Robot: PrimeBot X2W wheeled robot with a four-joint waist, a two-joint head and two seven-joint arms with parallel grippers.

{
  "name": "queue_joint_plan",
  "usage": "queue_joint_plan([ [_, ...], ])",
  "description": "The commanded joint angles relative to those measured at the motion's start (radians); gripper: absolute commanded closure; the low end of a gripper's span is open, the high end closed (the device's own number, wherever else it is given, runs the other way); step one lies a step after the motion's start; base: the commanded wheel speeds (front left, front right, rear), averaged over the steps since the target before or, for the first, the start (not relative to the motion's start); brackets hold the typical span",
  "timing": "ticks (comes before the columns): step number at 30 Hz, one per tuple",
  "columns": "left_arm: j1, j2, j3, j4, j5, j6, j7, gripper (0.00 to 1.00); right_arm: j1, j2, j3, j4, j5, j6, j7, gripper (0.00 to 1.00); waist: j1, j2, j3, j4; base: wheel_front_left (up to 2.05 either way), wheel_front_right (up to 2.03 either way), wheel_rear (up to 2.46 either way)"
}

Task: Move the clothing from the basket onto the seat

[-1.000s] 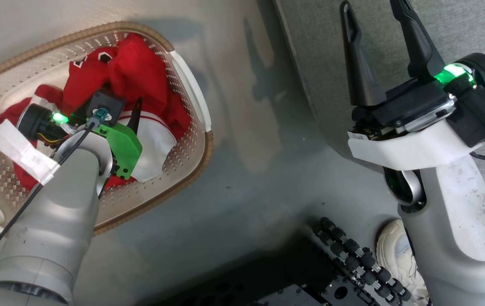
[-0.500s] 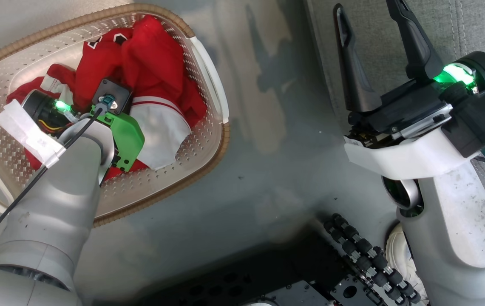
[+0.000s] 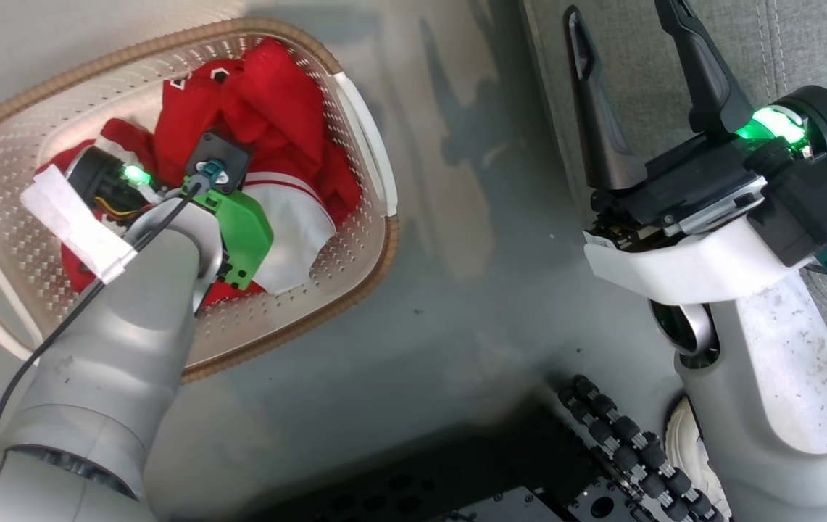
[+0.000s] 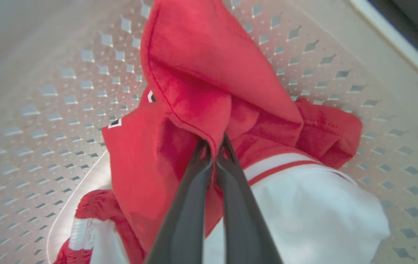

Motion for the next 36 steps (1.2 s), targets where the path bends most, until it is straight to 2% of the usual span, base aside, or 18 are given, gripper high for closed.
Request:
queue_joint_plan([
  [1, 0.013, -0.005, -0.012, -0.014, -0.016, -0.002, -0.008, 1.0, -0.004, -0.003, -0.003, 0.008, -0.007, 0.0, -0.005, 0.0, -0.0001, 0.0, -0.03, 0.022, 0.0, 0.0, 0.0],
  [15, 0.127, -0.006, -0.067, -0.258, -0.107, -0.002, -0.007, 1.0, 0.033, -0.003, -0.02, 0.079, -0.04, 0.0, -0.005, 0.0, -0.0001, 0.0, -0.214, 0.119, 0.0, 0.0, 0.0],
  [24, 0.237, -0.011, 0.018, -0.442, -0.114, 0.001, -0.007, 1.0, 0.085, -0.003, -0.039, 0.14, -0.048, 0.0, -0.005, 0.0, -0.0001, 0.0, -0.356, 0.186, 0.0, 0.0, 0.0],
  [36, 0.392, -0.019, 0.164, -0.696, -0.056, 0.006, -0.007, 1.0, 0.193, -0.003, -0.068, 0.208, -0.038, 0.0, -0.005, 0.0, -0.0001, 0.0, -0.563, 0.246, 0.0, 0.0, 0.0],
])
